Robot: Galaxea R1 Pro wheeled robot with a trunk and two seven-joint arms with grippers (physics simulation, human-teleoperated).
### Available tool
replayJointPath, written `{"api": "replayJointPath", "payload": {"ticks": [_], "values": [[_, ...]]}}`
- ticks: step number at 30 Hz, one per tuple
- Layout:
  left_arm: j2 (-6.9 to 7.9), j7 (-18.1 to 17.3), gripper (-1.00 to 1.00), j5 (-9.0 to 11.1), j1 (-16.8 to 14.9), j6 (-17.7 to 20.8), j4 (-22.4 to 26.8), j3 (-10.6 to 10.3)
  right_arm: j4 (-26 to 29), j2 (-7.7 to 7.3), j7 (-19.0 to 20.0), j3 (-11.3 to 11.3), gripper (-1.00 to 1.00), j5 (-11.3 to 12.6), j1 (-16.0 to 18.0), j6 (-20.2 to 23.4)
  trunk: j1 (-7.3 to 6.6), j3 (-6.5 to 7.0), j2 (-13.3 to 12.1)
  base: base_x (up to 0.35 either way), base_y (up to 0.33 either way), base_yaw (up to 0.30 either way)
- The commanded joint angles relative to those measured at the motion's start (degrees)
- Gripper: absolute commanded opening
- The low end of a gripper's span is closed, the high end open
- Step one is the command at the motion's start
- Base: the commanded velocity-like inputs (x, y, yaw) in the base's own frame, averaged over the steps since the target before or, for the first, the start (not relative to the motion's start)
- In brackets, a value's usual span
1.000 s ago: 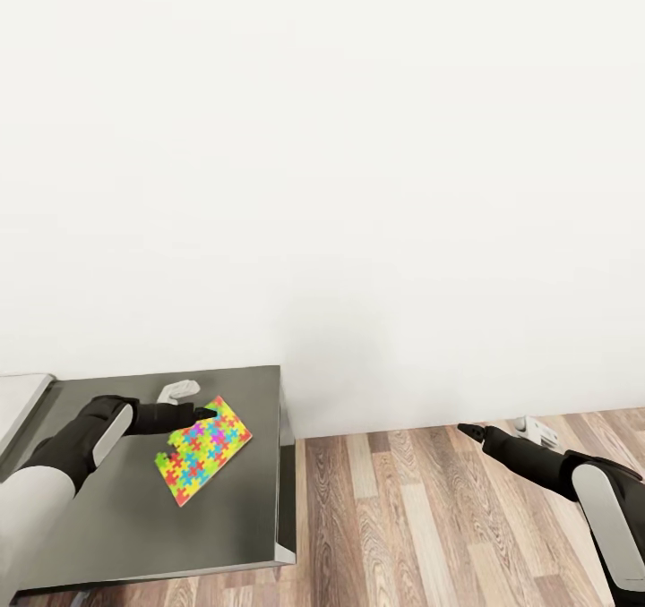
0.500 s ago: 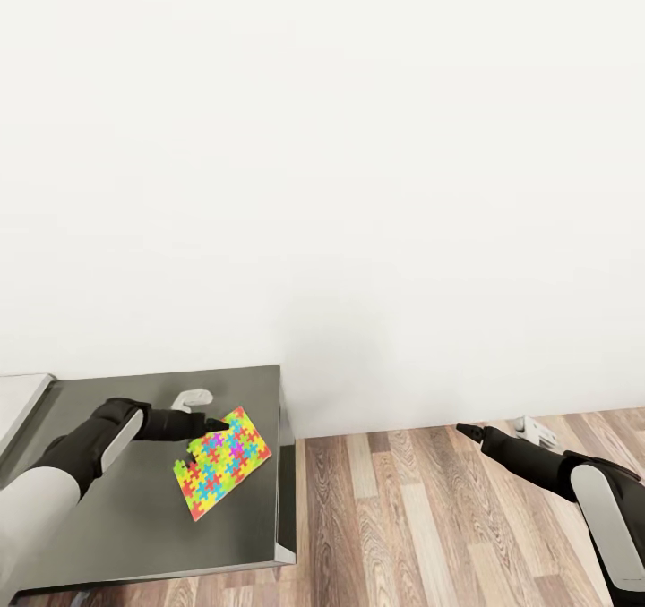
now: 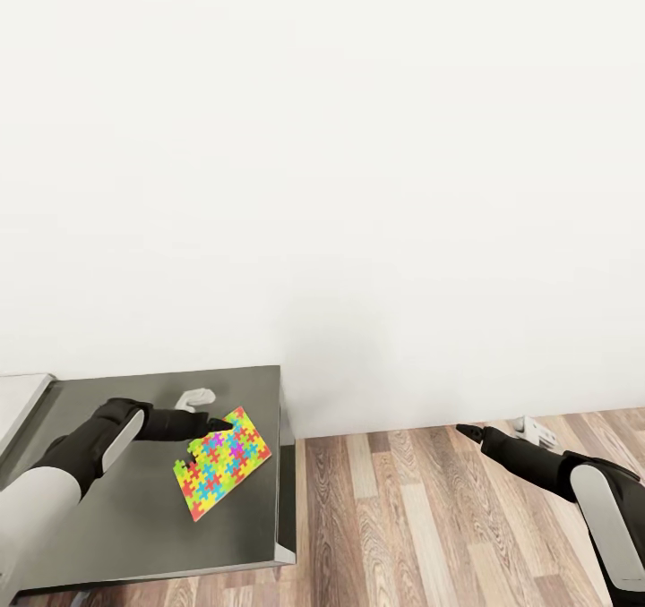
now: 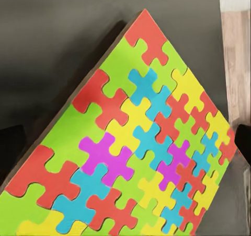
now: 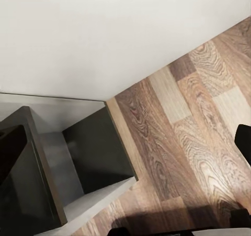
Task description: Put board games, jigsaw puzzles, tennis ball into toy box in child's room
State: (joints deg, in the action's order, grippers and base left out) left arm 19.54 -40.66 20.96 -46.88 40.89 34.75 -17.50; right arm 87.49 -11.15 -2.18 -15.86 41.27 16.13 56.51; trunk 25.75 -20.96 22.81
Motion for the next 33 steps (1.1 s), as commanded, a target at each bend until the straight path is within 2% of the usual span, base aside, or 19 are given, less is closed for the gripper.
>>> {"api": "replayJointPath", "payload": {"ticks": [1,4,12,25,33], "values": [[0.08,-0.3,1.0,0.4,-0.1,0.3,0.0,-0.3,0.0,-0.01,-0.2,0.0,1.0,0.3,0.0,0.3,0.03,-0.1,0.1,0.0,0.0,0.0],[0.07,-1.9,1.0,0.4,-0.1,0.3,0.1,-0.3,0.0,-0.01,-0.2,0.0,1.0,0.3,0.0,0.3,0.03,-0.1,0.1,0.0,0.0,0.0],[0.06,-2.6,1.0,0.4,-0.1,0.3,0.1,-0.3,0.0,-0.01,-0.2,0.0,1.0,0.3,0.0,0.3,0.03,-0.1,0.1,0.0,0.0,0.0],[-0.11,-6.4,1.0,0.4,-0.1,0.4,0.1,-0.4,0.0,-0.12,-0.2,0.0,1.0,0.3,0.0,0.3,0.03,-0.1,0.1,0.0,0.0,0.0],[-0.18,-10.0,1.0,0.4,-0.1,0.5,0.2,-0.5,0.0,-0.19,-0.2,0.0,1.0,0.3,0.0,0.3,0.03,-0.1,0.1,0.0,0.0,0.0]]}}
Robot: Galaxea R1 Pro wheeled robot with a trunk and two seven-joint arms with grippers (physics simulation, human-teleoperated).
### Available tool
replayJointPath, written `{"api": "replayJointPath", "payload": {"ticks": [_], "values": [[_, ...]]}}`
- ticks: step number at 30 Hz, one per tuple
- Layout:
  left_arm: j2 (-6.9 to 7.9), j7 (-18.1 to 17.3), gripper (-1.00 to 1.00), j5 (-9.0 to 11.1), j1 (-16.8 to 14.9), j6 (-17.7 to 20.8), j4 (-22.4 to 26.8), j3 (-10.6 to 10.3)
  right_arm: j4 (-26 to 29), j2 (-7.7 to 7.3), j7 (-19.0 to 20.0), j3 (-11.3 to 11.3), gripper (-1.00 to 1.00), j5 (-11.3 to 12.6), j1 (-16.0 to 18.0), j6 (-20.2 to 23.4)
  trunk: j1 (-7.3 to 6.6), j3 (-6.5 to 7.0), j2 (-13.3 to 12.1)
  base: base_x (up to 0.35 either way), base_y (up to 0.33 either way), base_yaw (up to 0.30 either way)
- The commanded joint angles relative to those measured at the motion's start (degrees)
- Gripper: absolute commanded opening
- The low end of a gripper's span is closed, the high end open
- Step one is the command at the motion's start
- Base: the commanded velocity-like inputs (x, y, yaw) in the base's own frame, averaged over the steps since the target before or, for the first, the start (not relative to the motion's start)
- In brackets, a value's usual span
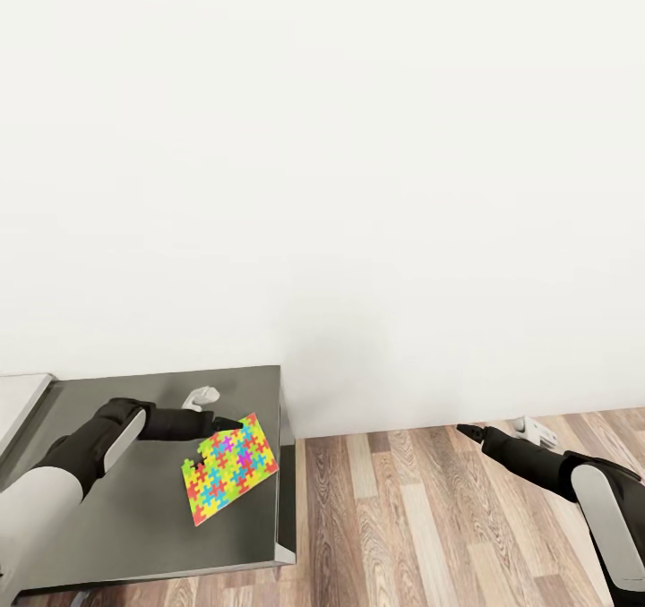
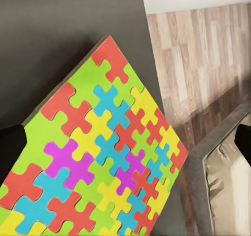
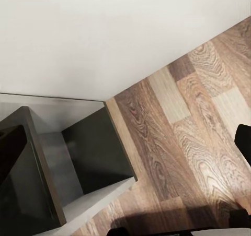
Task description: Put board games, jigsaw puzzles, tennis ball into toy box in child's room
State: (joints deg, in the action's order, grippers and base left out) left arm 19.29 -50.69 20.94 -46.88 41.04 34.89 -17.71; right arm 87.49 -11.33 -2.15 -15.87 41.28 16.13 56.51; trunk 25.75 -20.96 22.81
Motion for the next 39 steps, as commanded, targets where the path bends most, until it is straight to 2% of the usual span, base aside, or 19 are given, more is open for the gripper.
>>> {"api": "replayJointPath", "payload": {"ticks": [1,16,26,31,33,35,39], "values": [[0.08,-0.1,1.0,0.4,-0.1,0.3,0.0,-0.3,0.1,0.0,-0.2,0.0,1.0,0.3,0.0,0.3,0.03,-0.1,0.1,0.0,0.0,0.0],[-0.51,-0.3,1.0,0.3,-0.1,0.4,0.1,-0.5,0.1,0.0,-0.2,0.0,1.0,0.3,0.0,0.3,0.03,-0.1,0.1,-0.017,-0.016,0.0],[-0.48,0.7,1.0,0.0,-0.1,1.6,1.5,-4.2,0.0,0.0,-0.2,0.0,1.0,0.3,0.0,0.3,0.03,-0.1,0.1,-0.004,-0.004,0.0],[-0.24,5.0,1.0,-0.1,0.4,4.1,5.9,-4.4,0.0,0.0,-0.2,0.0,1.0,0.3,0.0,0.3,0.03,-0.1,0.1,0.0,0.0,0.0],[-0.27,8.7,1.0,-0.1,0.7,5.0,7.6,-4.3,0.0,-0.04,-0.2,0.0,1.0,0.3,0.0,0.3,0.03,-0.1,0.1,0.0,0.0,0.0],[-0.2,10.8,1.0,-0.1,0.9,5.9,8.9,-4.2,0.0,-0.05,-0.2,0.0,1.0,0.3,0.0,0.3,0.03,-0.1,0.1,0.0,0.0,0.0],[-0.02,12.6,1.0,-0.1,1.7,7.2,11.1,-4.0,0.0,-0.08,-0.2,0.0,1.0,0.3,0.0,0.3,0.03,-0.1,0.1,0.0,0.0,0.0]]}}
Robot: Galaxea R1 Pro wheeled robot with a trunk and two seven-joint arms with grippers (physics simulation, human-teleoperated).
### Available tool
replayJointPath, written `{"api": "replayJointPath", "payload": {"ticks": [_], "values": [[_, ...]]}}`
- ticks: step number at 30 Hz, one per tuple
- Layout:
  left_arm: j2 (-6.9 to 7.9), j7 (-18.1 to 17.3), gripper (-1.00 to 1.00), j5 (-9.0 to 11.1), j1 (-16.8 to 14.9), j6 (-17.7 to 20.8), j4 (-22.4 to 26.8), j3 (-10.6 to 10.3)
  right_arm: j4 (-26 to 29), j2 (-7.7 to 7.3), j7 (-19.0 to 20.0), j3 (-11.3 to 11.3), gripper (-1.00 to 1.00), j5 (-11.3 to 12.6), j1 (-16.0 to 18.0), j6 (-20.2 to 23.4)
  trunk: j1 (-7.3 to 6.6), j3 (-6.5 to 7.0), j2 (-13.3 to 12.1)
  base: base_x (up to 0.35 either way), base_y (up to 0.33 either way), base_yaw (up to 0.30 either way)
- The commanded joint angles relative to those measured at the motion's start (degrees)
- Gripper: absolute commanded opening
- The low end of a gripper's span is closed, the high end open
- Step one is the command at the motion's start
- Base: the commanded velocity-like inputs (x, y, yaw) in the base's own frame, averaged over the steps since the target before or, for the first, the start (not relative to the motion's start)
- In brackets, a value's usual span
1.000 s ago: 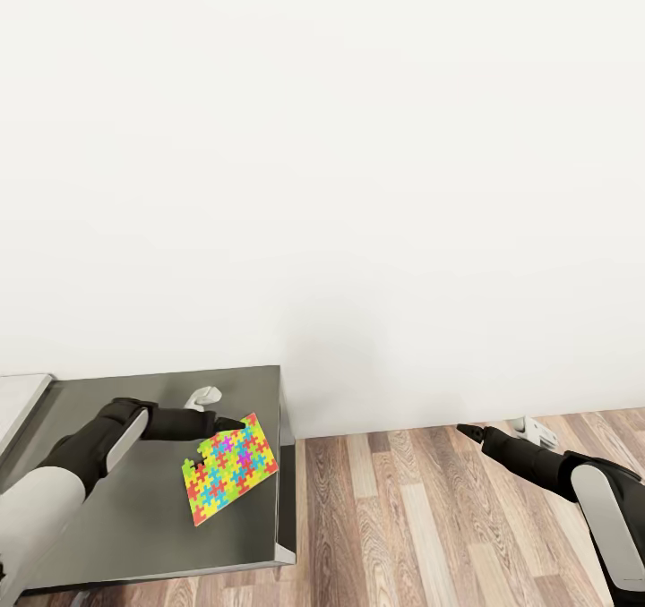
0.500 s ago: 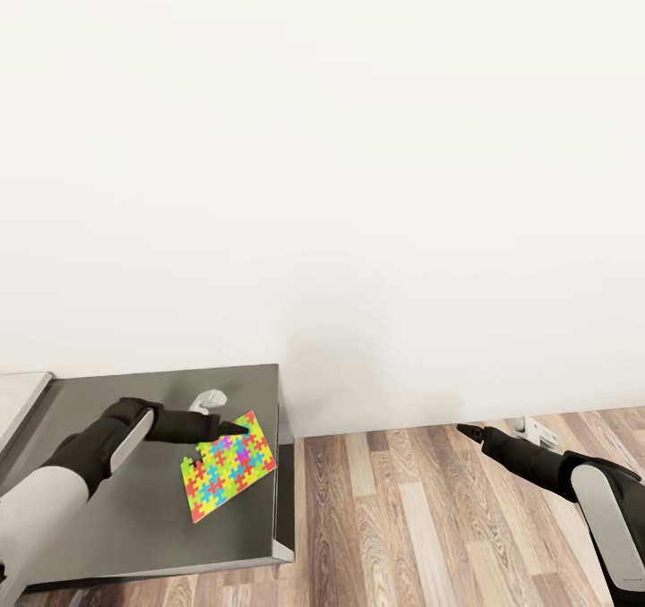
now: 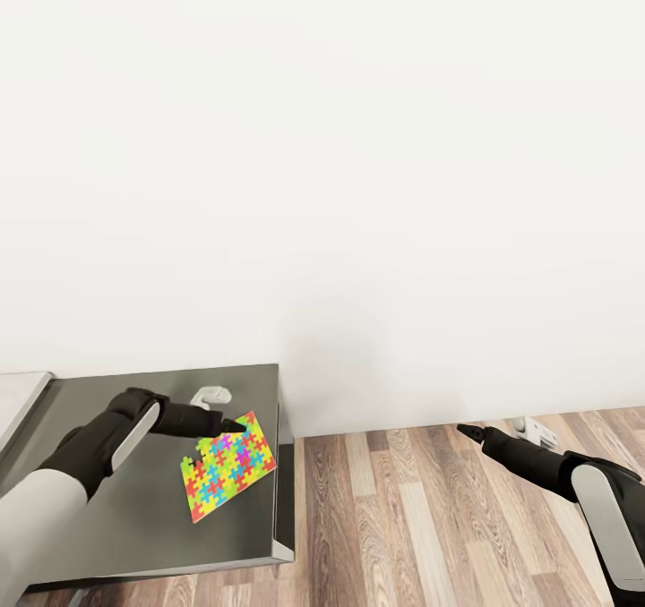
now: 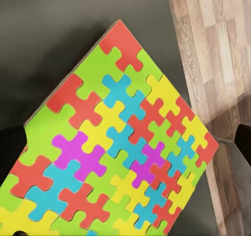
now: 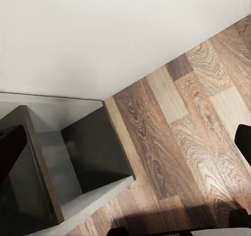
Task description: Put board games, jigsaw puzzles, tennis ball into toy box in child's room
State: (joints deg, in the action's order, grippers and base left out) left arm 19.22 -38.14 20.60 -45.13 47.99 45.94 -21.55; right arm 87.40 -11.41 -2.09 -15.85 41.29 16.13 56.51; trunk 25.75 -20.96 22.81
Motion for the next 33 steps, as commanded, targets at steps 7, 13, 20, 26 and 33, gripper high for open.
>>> {"api": "replayJointPath", "payload": {"ticks": [7,13,20,26,33], "values": [[0.24,2.4,1.0,0.1,0.6,0.8,1.1,0.0,0.0,-0.02,-0.2,-0.1,1.0,0.3,0.0,0.3,0.03,-0.1,0.1,0.0,0.0,0.0],[0.1,9.4,1.0,0.4,0.7,1.3,1.0,0.1,0.0,-0.07,-0.2,-0.1,1.0,0.3,0.0,0.3,0.03,-0.1,0.1,0.0,0.0,0.0],[-0.11,11.1,1.0,0.4,0.7,1.6,1.0,0.1,0.1,-0.07,-0.2,-0.1,1.0,0.3,0.0,0.3,0.03,-0.1,0.1,0.0,0.0,0.0],[-0.35,11.4,1.0,0.4,0.7,1.7,0.8,-0.1,0.1,-0.06,-0.2,-0.1,1.0,0.3,0.0,0.3,0.03,-0.1,0.1,0.0,0.0,0.0],[-0.4,11.6,1.0,0.5,0.7,1.7,0.3,-0.1,0.1,-0.17,-0.2,-0.1,1.0,0.3,0.0,0.3,0.03,-0.1,0.1,0.0,0.0,0.0]]}}
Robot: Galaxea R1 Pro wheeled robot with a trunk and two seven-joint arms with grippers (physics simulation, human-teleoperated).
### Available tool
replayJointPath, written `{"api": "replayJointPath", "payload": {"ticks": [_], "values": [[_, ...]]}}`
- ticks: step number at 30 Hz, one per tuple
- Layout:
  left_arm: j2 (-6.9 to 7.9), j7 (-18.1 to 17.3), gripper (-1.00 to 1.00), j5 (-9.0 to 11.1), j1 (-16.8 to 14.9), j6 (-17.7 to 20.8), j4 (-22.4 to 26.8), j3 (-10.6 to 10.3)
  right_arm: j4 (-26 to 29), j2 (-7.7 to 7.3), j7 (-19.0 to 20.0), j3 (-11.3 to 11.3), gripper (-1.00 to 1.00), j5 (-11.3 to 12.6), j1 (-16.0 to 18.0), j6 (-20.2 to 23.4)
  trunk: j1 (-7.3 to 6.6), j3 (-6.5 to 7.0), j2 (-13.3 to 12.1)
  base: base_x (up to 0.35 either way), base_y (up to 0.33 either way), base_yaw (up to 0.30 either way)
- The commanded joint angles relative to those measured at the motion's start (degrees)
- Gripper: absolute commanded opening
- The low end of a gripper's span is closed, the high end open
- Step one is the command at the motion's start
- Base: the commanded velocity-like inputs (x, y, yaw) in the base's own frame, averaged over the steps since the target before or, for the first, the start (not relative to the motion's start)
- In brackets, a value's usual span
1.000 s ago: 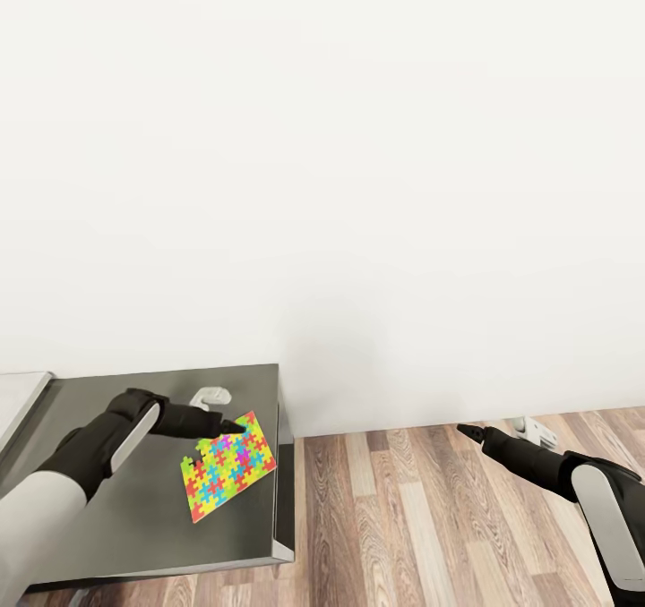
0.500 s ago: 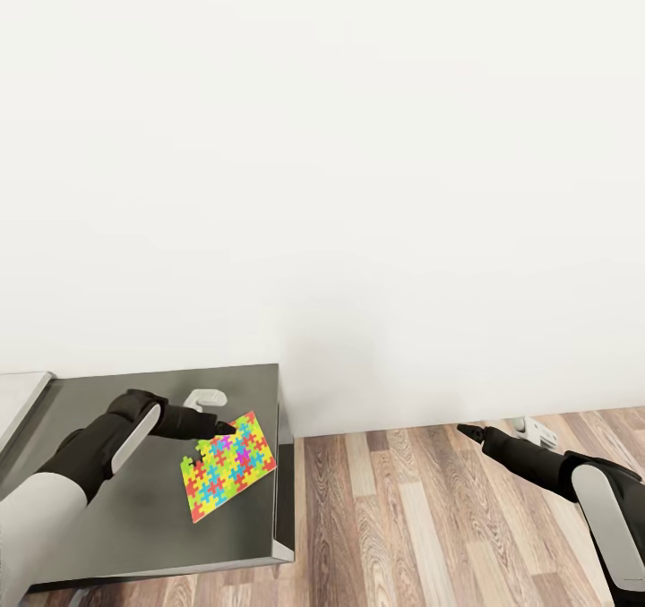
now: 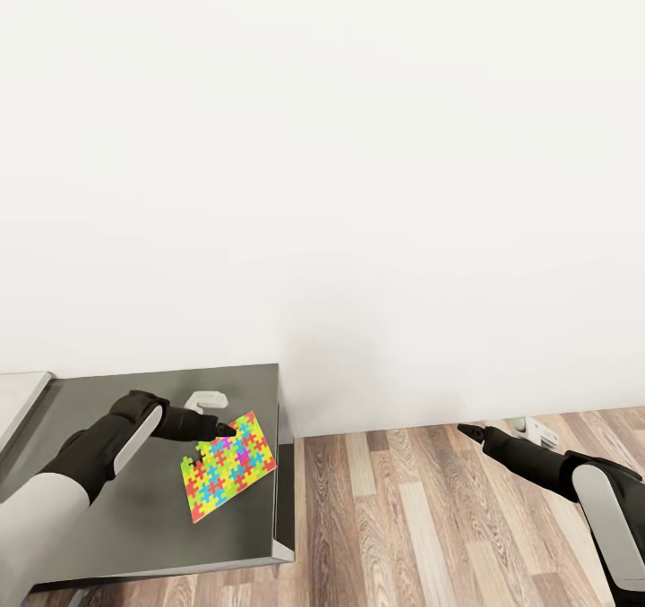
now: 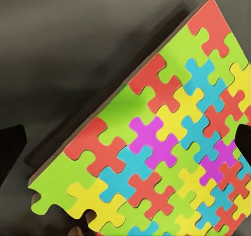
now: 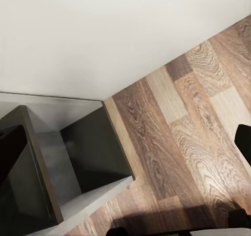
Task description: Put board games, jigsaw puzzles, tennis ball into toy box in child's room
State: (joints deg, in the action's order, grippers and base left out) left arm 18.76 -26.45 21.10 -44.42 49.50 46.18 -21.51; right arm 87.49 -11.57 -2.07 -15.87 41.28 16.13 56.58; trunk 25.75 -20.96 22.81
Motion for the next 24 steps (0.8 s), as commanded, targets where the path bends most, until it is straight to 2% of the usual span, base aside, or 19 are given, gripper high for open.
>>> {"api": "replayJointPath", "payload": {"ticks": [1,11,24], "values": [[0.02,-0.1,1.0,0.0,-0.1,0.2,0.0,-0.2,0.1,-0.03,-0.2,0.0,1.0,0.3,0.0,0.3,0.03,-0.1,0.1,0.0,0.0,0.0],[-0.37,0.0,1.0,0.0,-0.1,0.2,0.0,-0.2,0.1,-0.23,2.9,0.0,1.0,0.2,0.0,0.3,0.03,-0.1,0.1,0.0,0.0,0.0],[-0.56,0.0,1.0,0.0,-0.1,0.1,0.0,-0.2,0.1,-0.29,3.5,-0.1,1.0,0.2,0.0,0.3,0.03,-0.86,0.1,0.0,0.0,0.0]]}}
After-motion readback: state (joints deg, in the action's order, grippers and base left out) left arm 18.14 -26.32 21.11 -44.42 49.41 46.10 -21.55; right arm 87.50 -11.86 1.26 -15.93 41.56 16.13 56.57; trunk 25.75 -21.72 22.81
